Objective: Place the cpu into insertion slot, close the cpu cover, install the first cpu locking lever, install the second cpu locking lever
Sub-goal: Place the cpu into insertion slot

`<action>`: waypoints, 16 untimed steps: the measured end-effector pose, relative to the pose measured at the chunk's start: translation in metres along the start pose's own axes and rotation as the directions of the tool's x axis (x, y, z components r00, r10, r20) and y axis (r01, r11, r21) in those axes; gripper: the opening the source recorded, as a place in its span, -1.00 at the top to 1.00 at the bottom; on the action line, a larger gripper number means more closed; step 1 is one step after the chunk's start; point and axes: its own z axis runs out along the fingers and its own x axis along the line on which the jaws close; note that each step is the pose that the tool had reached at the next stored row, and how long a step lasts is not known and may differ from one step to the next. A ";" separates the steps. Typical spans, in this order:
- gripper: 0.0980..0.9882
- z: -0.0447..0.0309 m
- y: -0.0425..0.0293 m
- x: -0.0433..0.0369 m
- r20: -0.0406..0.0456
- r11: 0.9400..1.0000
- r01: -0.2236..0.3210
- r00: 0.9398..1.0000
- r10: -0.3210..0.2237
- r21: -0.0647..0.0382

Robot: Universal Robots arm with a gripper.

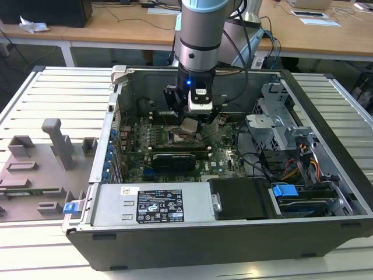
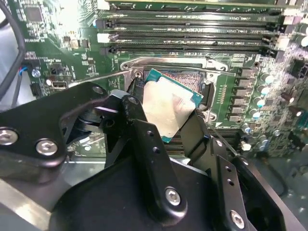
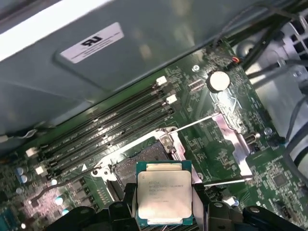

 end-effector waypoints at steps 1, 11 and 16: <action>0.00 0.0001 0.0000 0.0000 0.000 1.000 -0.012 1.000 0.012 0.000; 0.00 0.0012 0.0000 0.0000 0.006 0.981 -0.193 0.981 0.193 0.001; 0.00 0.0016 0.0000 0.0000 0.007 0.962 -0.273 0.962 0.273 0.000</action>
